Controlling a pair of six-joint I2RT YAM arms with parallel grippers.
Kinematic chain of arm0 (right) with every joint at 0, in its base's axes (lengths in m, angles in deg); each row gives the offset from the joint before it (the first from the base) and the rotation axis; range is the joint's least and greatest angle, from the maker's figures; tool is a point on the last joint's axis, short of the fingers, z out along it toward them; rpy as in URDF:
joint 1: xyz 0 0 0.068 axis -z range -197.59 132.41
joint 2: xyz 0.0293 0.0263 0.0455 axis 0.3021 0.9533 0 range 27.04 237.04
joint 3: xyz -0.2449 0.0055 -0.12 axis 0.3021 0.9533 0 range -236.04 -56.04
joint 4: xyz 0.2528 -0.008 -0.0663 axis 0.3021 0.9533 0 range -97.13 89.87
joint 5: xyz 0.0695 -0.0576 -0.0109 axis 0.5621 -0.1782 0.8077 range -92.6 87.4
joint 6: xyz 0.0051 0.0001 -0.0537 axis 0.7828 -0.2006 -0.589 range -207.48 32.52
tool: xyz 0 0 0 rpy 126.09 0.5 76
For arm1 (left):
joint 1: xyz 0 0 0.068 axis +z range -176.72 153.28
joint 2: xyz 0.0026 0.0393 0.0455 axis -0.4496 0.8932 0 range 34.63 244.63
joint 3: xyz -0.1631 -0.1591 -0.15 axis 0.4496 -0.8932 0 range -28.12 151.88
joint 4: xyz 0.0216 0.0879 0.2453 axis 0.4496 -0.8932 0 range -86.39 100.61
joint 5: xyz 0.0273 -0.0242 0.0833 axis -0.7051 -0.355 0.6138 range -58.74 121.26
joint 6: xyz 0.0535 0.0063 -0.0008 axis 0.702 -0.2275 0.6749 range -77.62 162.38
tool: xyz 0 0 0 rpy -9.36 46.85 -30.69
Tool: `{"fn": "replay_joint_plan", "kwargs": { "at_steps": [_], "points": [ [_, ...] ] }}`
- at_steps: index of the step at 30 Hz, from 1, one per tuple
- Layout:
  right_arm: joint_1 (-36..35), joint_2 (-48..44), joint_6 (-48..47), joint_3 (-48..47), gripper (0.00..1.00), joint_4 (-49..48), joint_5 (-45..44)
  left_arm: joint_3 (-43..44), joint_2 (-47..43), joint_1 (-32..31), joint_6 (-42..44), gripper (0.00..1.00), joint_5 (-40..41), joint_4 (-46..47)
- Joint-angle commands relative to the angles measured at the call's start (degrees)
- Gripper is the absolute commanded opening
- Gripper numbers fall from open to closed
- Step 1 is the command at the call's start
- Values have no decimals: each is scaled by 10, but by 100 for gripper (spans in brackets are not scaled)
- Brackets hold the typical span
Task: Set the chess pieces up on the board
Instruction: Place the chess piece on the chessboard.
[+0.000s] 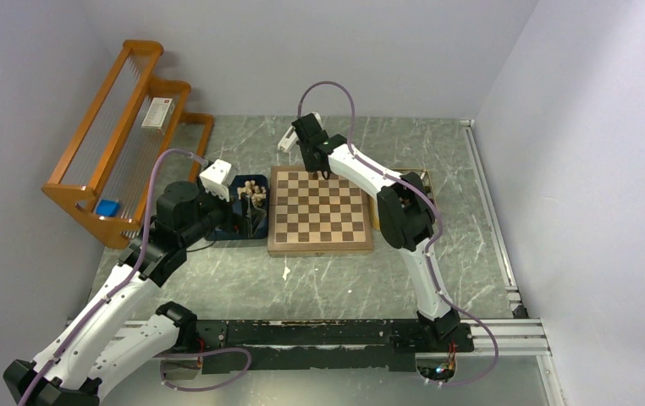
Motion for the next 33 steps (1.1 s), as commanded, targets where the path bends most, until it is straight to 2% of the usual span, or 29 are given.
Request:
{"fn": "replay_joint_plan", "kwargs": {
  "at_steps": [1,33],
  "points": [
    [-4,2,0,7,19,-15,-6,3,-4,-4,4,94,2,5],
    [-11,27,-3,-22,21,-8,-21,3,-10,-4,4,95,4,3]
  ]
}}
